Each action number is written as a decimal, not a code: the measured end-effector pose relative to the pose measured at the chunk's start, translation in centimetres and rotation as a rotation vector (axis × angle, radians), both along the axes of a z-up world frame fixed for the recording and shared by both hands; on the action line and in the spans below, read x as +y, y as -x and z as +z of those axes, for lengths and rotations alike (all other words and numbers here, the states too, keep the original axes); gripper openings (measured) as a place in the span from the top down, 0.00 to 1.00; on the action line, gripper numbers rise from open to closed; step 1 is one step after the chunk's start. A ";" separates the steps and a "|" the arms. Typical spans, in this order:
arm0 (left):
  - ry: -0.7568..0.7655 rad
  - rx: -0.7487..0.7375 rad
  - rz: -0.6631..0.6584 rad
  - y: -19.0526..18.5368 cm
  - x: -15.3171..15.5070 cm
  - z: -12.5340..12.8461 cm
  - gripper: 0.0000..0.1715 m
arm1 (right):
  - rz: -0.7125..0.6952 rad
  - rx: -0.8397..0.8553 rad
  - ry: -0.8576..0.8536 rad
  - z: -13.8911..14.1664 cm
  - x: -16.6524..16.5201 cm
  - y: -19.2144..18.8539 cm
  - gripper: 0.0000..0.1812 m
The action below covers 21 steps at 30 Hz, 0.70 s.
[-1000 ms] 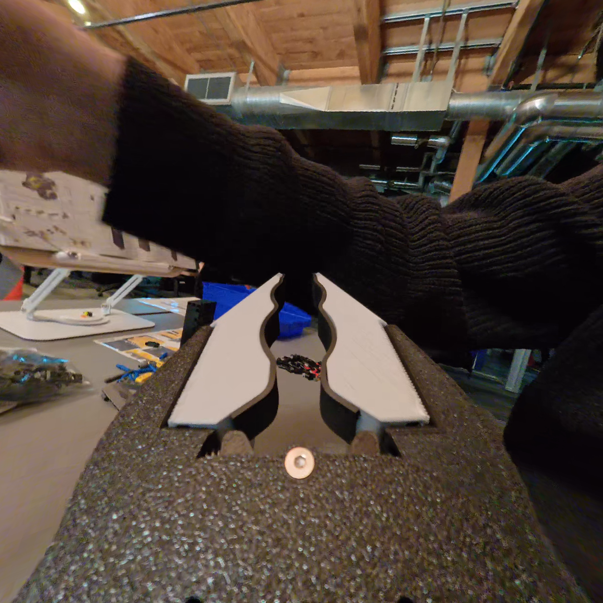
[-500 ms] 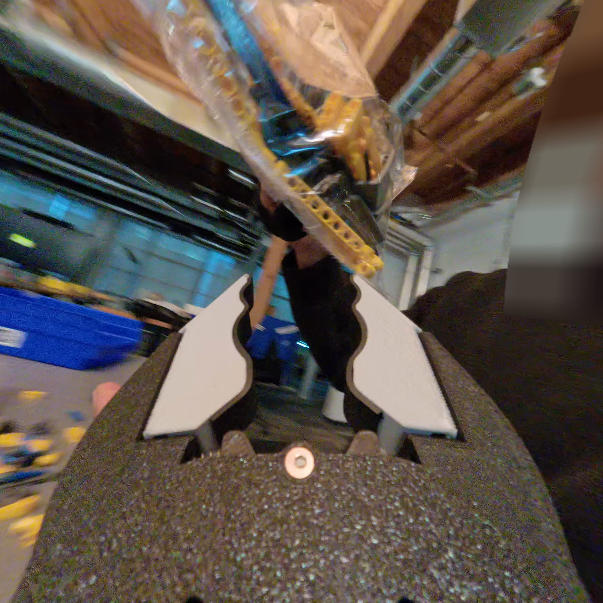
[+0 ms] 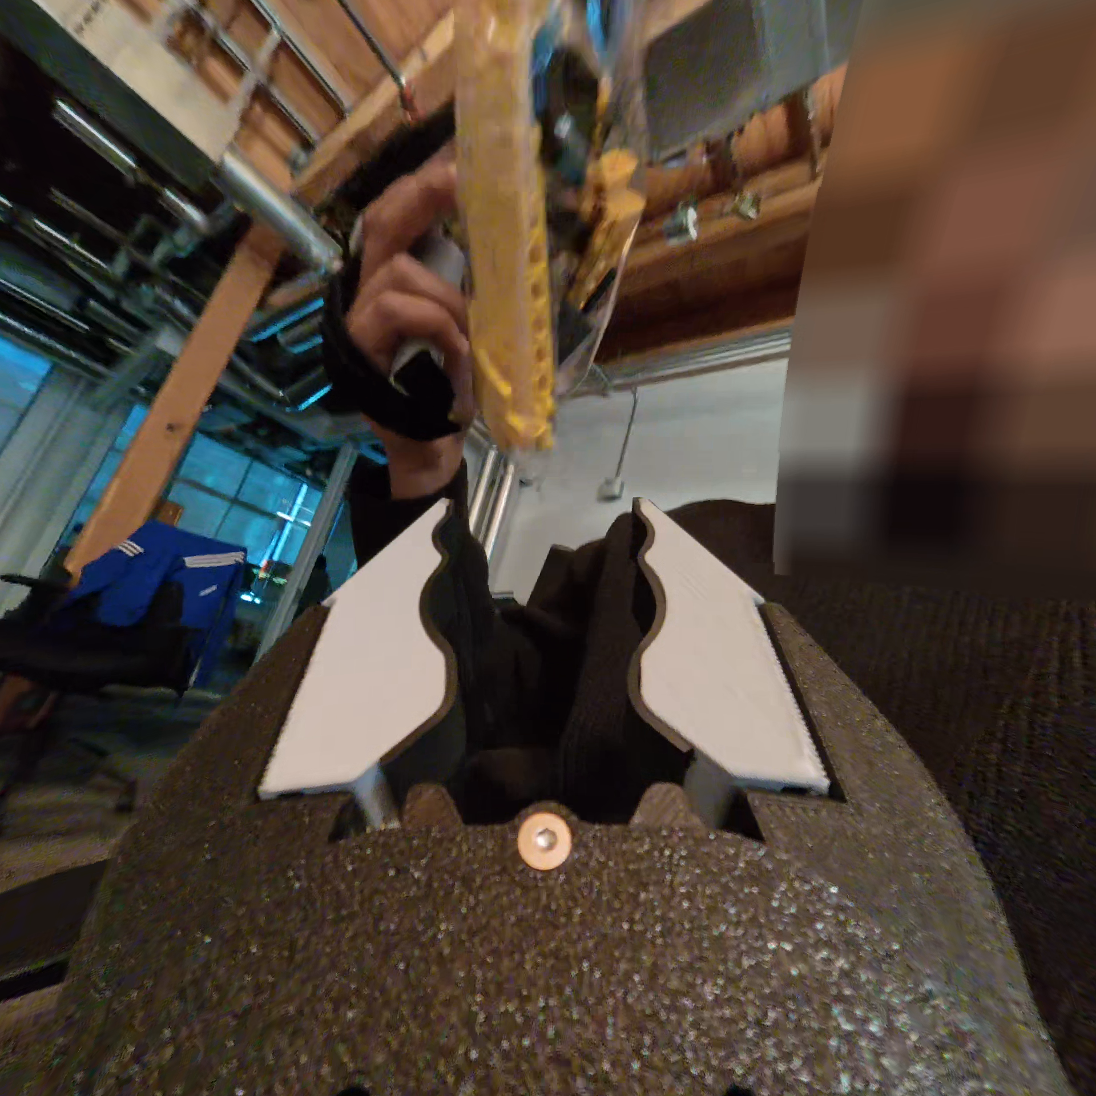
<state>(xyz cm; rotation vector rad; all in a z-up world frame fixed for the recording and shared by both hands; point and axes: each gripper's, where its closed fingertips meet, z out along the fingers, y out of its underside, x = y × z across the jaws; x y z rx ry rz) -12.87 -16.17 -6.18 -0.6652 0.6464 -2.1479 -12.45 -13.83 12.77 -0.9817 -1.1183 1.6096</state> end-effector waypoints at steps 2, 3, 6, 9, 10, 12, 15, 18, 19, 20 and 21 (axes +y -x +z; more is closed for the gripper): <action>0.004 0.021 0.073 0.2 1.0 -0.6 0.66 | -0.063 -0.013 -0.035 -0.7 0.4 -0.5 1.00; -0.004 0.060 0.125 0.0 1.4 -1.1 0.66 | -0.076 -0.011 -0.042 -1.0 0.5 -0.8 1.00; -0.008 0.137 0.251 -0.2 2.6 -1.6 0.66 | -0.057 0.004 -0.027 -1.9 0.0 -1.2 1.00; 0.010 0.091 0.260 0.8 2.7 -0.5 0.65 | -0.033 0.006 0.009 -3.0 0.1 -1.0 1.00; 0.003 0.075 0.240 1.0 2.4 -0.2 0.65 | -0.020 0.006 0.025 -3.4 0.2 -0.8 1.00; -0.015 0.061 0.201 1.1 1.7 0.2 0.64 | 0.004 -0.011 0.061 -4.5 0.6 -0.1 1.00; -0.036 0.028 0.162 1.7 1.0 0.6 0.64 | -0.006 -0.086 0.097 -7.3 2.0 1.3 1.00; 0.046 0.110 0.293 1.5 3.7 -0.6 0.77 | -0.094 -0.103 0.138 -9.8 5.2 1.8 1.00; 0.098 0.149 0.353 1.6 5.1 -1.3 0.80 | -0.175 -0.123 0.160 -11.1 7.4 1.7 0.99; 0.169 0.219 0.421 1.6 6.9 -2.3 0.82 | -0.279 -0.159 0.186 -12.7 9.9 1.2 0.96; 0.209 0.281 0.476 1.7 8.0 -3.3 0.83 | -0.388 -0.199 0.214 -14.6 12.4 0.5 0.91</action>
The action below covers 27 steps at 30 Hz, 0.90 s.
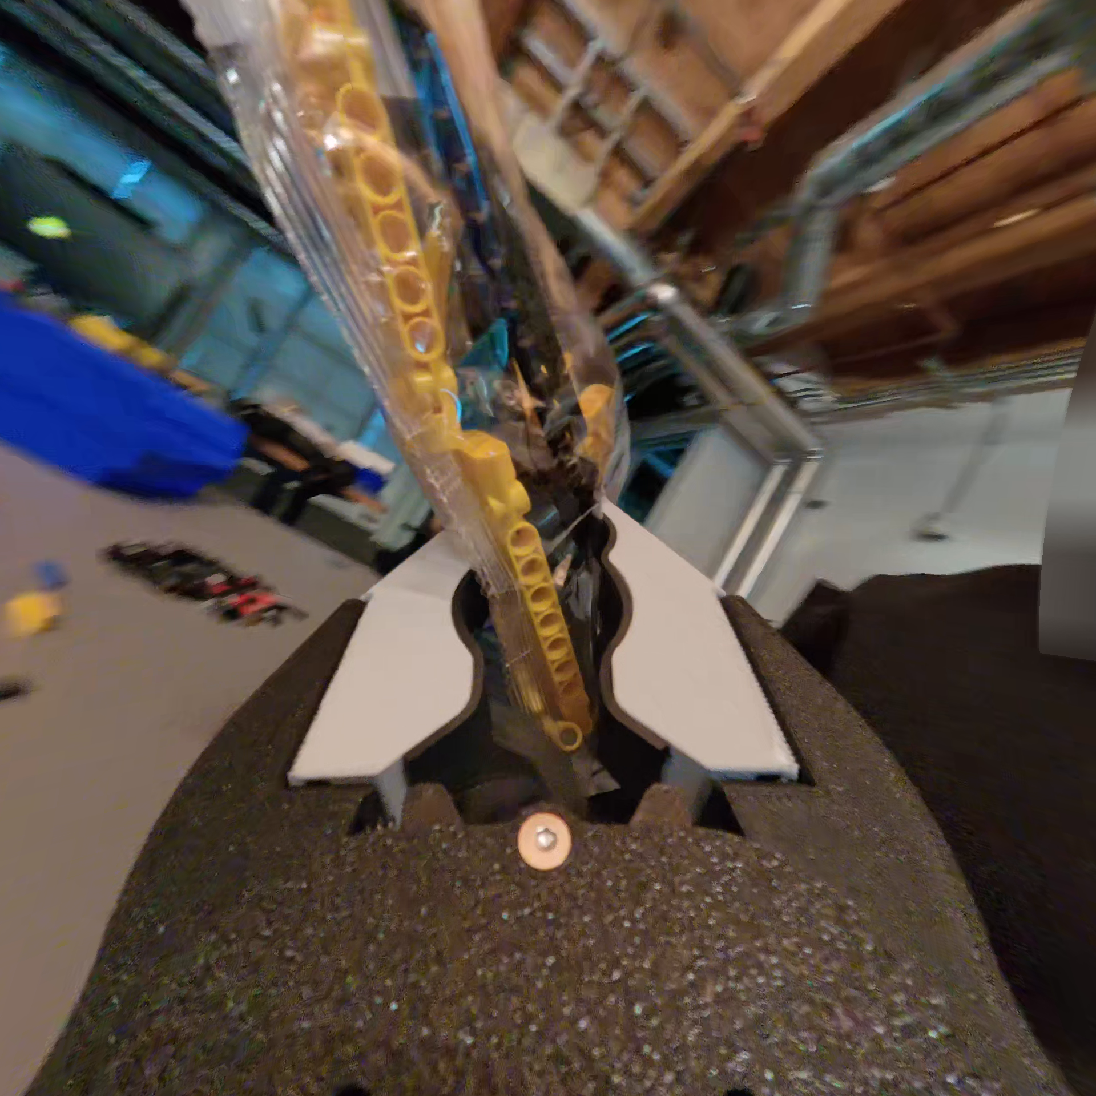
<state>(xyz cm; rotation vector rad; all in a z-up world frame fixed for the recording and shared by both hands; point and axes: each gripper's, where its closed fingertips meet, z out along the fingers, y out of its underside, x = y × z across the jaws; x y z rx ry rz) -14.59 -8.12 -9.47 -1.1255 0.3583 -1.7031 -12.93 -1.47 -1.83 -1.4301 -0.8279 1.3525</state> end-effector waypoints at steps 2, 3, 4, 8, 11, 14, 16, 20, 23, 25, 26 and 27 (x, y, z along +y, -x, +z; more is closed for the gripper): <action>0.024 0.066 0.048 0.3 0.9 -1.0 0.88 | -0.111 -0.088 0.063 -3.9 2.9 -1.3 0.78; 0.040 0.091 0.066 0.4 1.3 -1.3 0.88 | -0.119 -0.098 0.110 -5.3 3.4 -1.6 0.75; 0.037 0.108 0.075 0.4 1.3 -1.3 0.88 | -0.091 -0.079 0.158 -6.2 3.2 -1.6 0.75; -0.020 0.134 0.083 0.1 0.8 -1.1 0.88 | 0.116 0.138 0.307 -5.7 1.7 -1.8 0.72; -0.029 0.088 0.100 0.4 0.8 -0.5 0.88 | 0.159 0.335 0.362 -3.9 2.8 -3.9 0.56; -0.031 0.058 0.119 1.3 0.9 -0.2 0.88 | 0.144 0.329 0.376 -4.5 3.2 -4.7 0.55; -0.043 0.096 0.174 1.7 1.3 -0.4 0.88 | 0.185 0.201 0.346 -5.8 1.7 -3.3 0.54; -0.049 0.067 0.205 2.5 1.5 0.2 0.88 | 0.329 0.016 0.316 -7.3 -2.1 0.6 0.41; -0.048 0.077 0.178 2.2 1.3 0.1 0.88 | 0.429 -0.017 0.300 -7.6 -4.4 2.7 0.49; -0.037 0.127 0.159 1.5 1.4 -0.6 0.88 | 0.477 -0.006 0.300 -7.4 -5.4 3.5 0.69; -0.042 0.114 0.151 1.6 1.2 -0.4 0.88 | 0.439 -0.019 0.291 -7.7 -5.0 3.8 0.79; -0.037 0.099 0.145 1.7 1.2 -0.3 0.87 | 0.425 -0.006 0.270 -7.5 -4.8 3.8 0.82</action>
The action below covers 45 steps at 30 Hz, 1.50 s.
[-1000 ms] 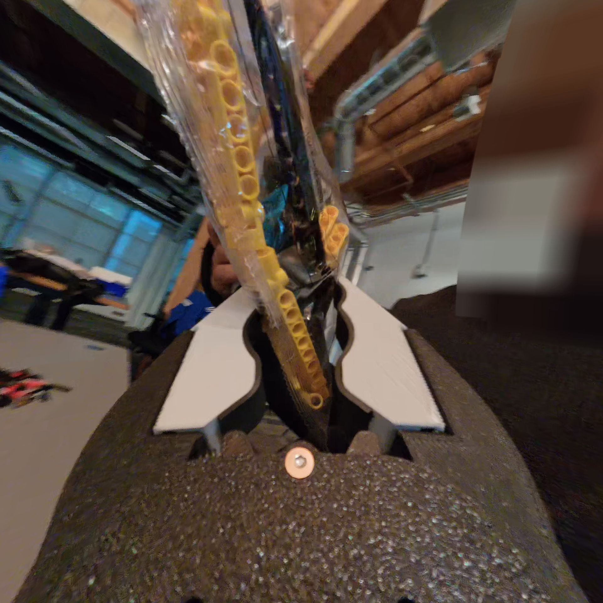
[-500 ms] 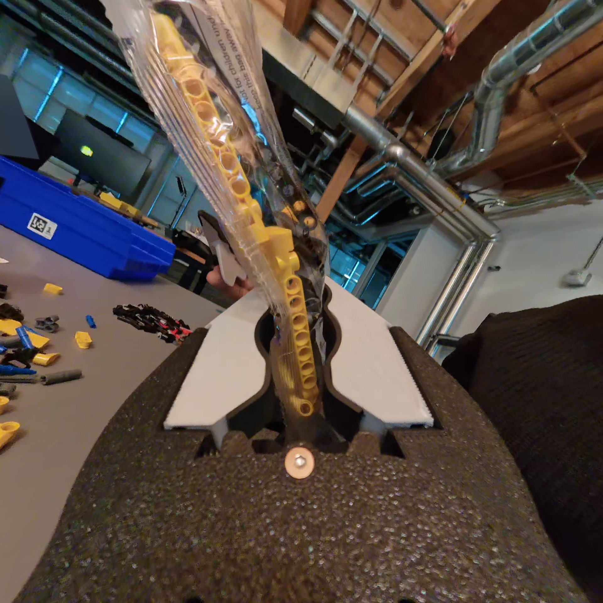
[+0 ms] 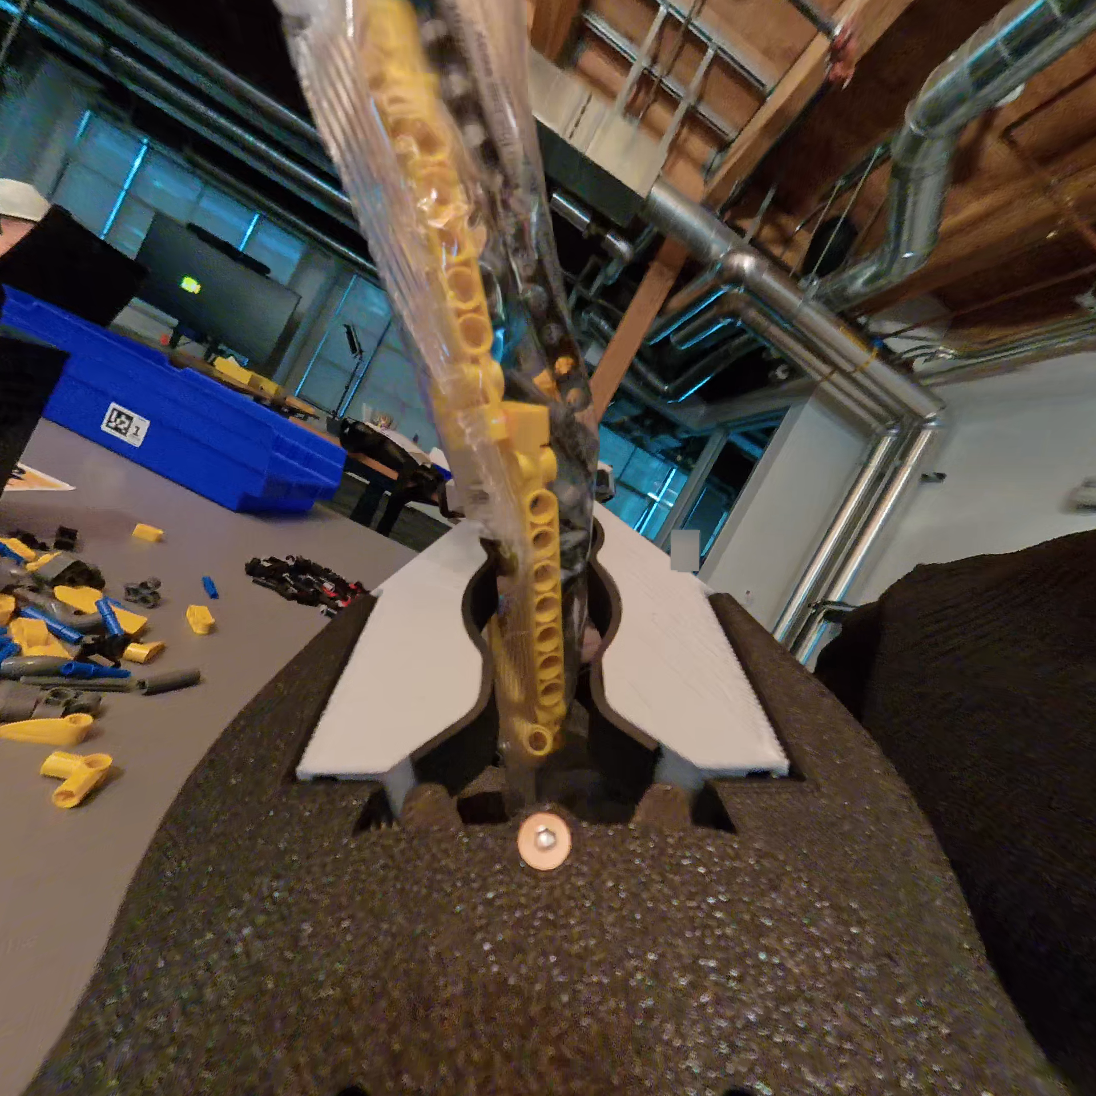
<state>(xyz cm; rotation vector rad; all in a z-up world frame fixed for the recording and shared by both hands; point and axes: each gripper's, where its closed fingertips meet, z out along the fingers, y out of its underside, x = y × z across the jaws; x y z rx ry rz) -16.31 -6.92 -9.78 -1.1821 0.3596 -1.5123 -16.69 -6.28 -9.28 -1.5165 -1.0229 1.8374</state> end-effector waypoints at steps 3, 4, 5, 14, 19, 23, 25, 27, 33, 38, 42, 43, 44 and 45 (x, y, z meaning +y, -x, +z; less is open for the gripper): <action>0.005 -0.042 -0.035 0.2 -0.2 0.5 0.82 | -0.020 0.003 -0.015 0.3 0.1 0.1 0.83; 0.002 -0.059 -0.037 0.4 -0.3 0.7 0.80 | -0.027 0.002 -0.025 0.4 0.1 0.2 0.83; -0.003 -0.075 -0.037 0.6 -0.3 0.9 0.80 | -0.028 0.001 -0.033 0.5 0.0 0.2 0.83; -0.063 -0.119 -0.075 2.0 -1.2 1.9 0.78 | -0.018 0.017 -0.043 1.6 -0.5 0.1 0.83; -0.036 -0.098 -0.074 1.9 -0.7 1.6 0.73 | -0.039 -0.003 -0.074 1.3 -0.1 0.0 0.83; -0.026 -0.137 -0.073 2.6 -0.5 1.7 0.73 | -0.047 0.015 -0.077 1.7 0.1 -0.3 0.83; -0.020 -0.167 -0.077 3.2 -0.4 1.8 0.73 | -0.048 0.029 -0.072 1.9 0.2 -0.5 0.83; -0.021 -0.170 -0.077 3.6 -0.3 1.8 0.73 | -0.043 0.036 -0.062 2.0 0.3 -0.6 0.83; -0.022 -0.133 -0.108 3.3 -0.6 1.7 0.72 | -0.014 0.026 -0.055 2.1 0.2 -1.2 0.83; -0.003 -0.168 -0.121 4.0 -0.3 1.6 0.72 | -0.042 0.038 -0.075 2.6 0.5 -1.8 0.83; -0.004 -0.167 -0.104 4.3 -0.2 1.7 0.72 | -0.019 0.034 -0.060 2.3 0.2 -1.7 0.83; -0.003 -0.166 -0.101 4.3 -0.2 1.7 0.72 | -0.006 0.021 -0.058 2.0 0.0 -1.5 0.83; -0.002 -0.165 -0.102 4.3 -0.2 1.8 0.72 | 0.010 0.002 -0.059 1.6 -0.3 -1.3 0.83; -0.002 -0.165 -0.105 4.3 -0.2 1.8 0.72 | 0.027 -0.022 -0.063 1.2 -0.7 -1.1 0.83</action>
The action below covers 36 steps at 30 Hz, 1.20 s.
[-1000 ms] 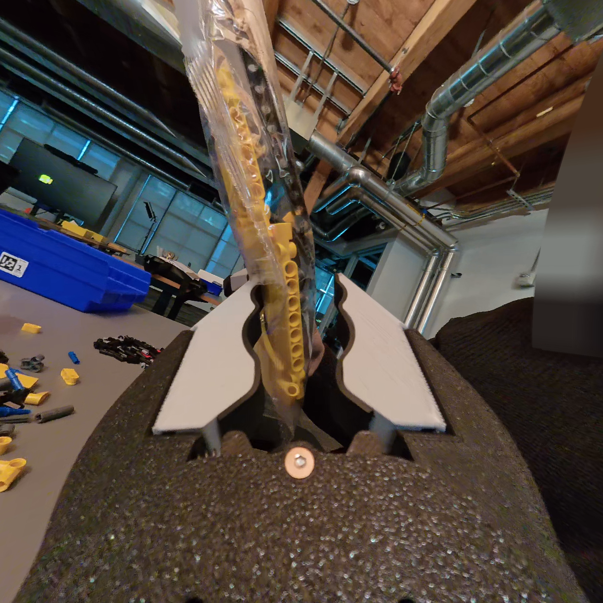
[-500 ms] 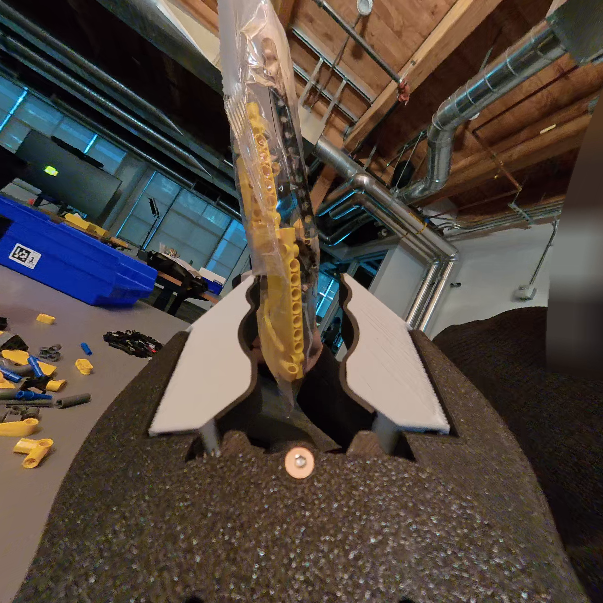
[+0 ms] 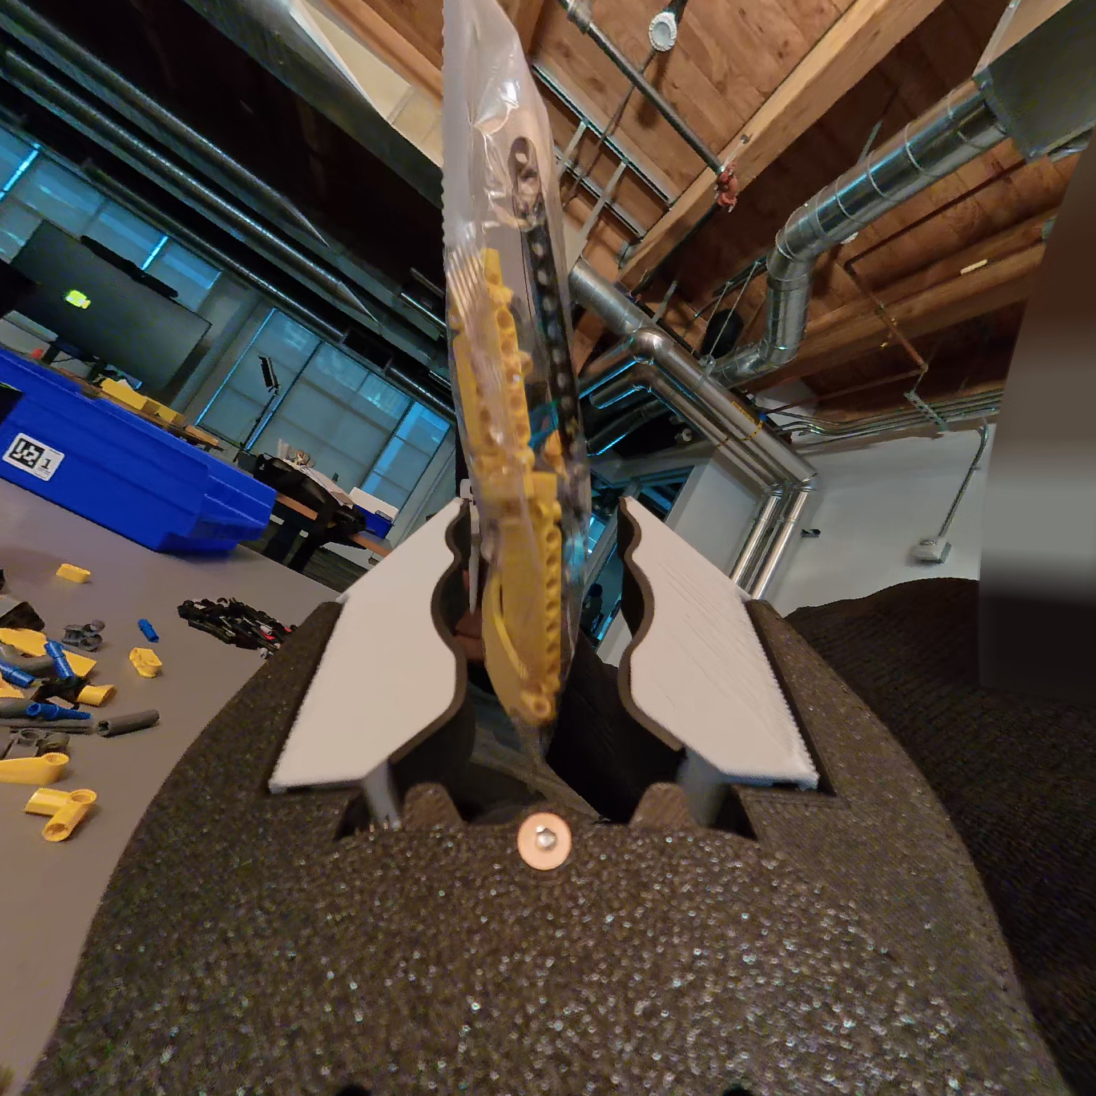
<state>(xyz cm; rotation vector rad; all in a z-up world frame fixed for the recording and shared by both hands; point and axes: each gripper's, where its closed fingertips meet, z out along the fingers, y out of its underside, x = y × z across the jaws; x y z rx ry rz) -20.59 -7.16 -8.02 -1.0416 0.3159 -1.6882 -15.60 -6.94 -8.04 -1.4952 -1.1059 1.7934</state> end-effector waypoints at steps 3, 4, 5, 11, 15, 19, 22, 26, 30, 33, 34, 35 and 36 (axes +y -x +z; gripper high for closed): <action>0.007 0.004 -0.006 -0.1 0.1 -0.1 0.72 | 0.033 -0.077 -0.022 -1.2 -0.8 0.7 0.83; 0.008 0.000 0.002 0.0 0.1 -0.1 0.72 | 0.042 -0.092 -0.025 -1.5 -1.0 0.8 0.83; 0.012 -0.012 0.013 0.2 0.3 0.1 0.72 | 0.050 -0.105 -0.022 -1.7 -1.2 0.9 0.83; -0.001 0.004 0.084 0.8 0.6 0.1 0.88 | 0.032 -0.118 0.012 -2.4 -0.6 1.2 0.83; 0.002 0.014 0.146 1.1 1.0 0.0 0.91 | -0.015 -0.084 0.045 -2.0 0.4 1.1 0.83; 0.011 0.018 0.145 1.1 1.2 -0.2 0.93 | -0.043 -0.055 0.074 -1.7 1.2 0.8 0.83; 0.013 0.015 0.143 1.1 1.2 -0.2 0.93 | -0.046 -0.052 0.073 -1.6 1.2 0.8 0.83; 0.021 0.007 0.141 1.2 1.3 -0.3 0.93 | -0.054 -0.049 0.069 -1.6 1.3 0.9 0.83; 0.026 0.001 0.136 1.2 1.3 -0.3 0.93 | -0.058 -0.049 0.070 -1.6 1.3 0.9 0.83; 0.010 -0.018 0.125 1.3 1.0 -0.1 0.93 | -0.055 -0.046 0.065 -1.5 1.1 0.9 0.84; -0.004 -0.031 0.126 1.4 0.8 0.1 0.92 | -0.051 -0.043 0.063 -1.4 1.0 1.0 0.85; -0.024 -0.059 0.133 1.6 0.6 0.5 0.89 | -0.046 -0.037 0.061 -1.2 0.9 0.9 0.86; -0.040 -0.093 0.139 1.9 0.3 0.9 0.86 | -0.044 -0.034 0.056 -1.0 0.8 0.9 0.87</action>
